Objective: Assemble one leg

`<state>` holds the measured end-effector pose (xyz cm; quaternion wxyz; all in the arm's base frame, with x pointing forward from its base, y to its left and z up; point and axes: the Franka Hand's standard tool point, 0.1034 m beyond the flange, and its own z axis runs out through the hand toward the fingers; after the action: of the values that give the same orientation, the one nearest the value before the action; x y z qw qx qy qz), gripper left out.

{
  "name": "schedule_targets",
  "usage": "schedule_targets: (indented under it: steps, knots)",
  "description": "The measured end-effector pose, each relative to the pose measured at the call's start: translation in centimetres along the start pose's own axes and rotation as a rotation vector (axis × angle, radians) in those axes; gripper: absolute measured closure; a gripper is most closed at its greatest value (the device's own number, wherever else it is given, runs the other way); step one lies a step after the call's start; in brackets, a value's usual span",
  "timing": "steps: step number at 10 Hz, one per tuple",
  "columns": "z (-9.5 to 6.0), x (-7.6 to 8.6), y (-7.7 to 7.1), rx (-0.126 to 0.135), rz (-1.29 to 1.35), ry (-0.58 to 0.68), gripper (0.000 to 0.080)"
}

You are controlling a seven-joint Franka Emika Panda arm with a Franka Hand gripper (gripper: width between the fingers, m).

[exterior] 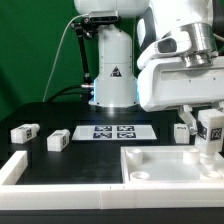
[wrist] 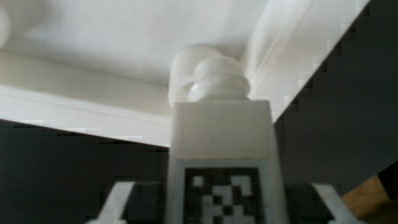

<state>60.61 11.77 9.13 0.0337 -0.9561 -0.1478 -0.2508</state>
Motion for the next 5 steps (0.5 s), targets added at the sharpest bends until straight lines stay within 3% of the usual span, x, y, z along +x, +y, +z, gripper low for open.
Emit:
schedule_targets:
  steps: [2, 5]
  knots:
    - [1.18, 1.39, 0.52, 0.000, 0.007, 0.002, 0.0511]
    - [1.66, 1.29, 0.30, 0.002, 0.006, 0.008, 0.0511]
